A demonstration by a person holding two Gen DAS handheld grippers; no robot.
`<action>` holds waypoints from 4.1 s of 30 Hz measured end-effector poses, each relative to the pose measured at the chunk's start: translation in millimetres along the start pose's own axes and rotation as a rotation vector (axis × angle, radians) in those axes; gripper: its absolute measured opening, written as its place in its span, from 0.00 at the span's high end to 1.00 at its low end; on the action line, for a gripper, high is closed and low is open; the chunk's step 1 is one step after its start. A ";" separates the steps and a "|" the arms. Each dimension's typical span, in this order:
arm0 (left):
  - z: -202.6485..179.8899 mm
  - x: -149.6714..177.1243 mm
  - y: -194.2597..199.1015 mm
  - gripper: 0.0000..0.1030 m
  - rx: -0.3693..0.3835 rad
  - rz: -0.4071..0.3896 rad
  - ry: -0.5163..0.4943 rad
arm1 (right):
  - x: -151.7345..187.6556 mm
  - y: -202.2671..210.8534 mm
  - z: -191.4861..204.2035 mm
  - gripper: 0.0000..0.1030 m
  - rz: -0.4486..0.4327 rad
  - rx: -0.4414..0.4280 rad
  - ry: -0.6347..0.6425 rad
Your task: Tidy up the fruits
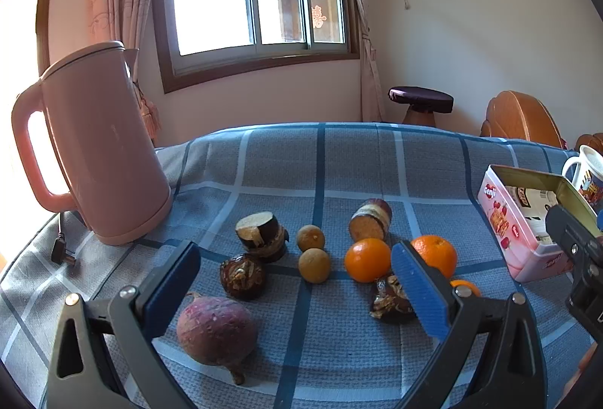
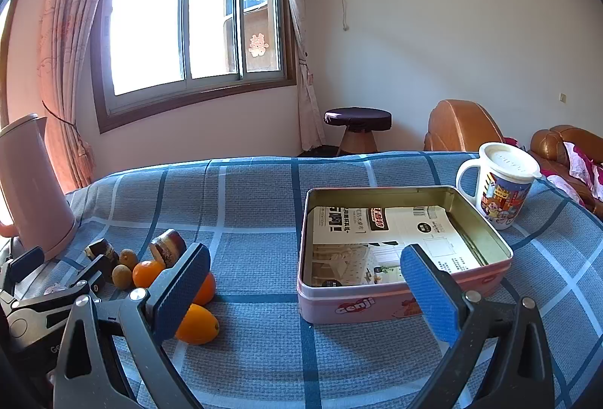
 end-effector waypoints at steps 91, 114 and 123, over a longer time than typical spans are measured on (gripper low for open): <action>-39.8 4.4 25.8 0.48 0.259 -0.015 -0.060 | -10.8 -3.4 -8.9 0.57 0.063 -0.042 0.135; -225.7 -16.6 13.6 0.48 0.414 0.040 -0.257 | -13.5 -55.1 -154.8 0.56 0.204 0.094 0.025; -245.6 -10.4 -8.0 0.48 0.406 0.107 -0.294 | -6.4 -70.7 -157.3 0.56 0.262 0.080 0.042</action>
Point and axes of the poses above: each gripper's, at about its wrist camera, not at the fingertips, and y roughly against the way its jaws point, z to its left, x to its underside, the point moved 9 cm from there along -y, roughly the way its jaws point, and after that the axes turned 11 degrees about z, right-handed, at the moved point
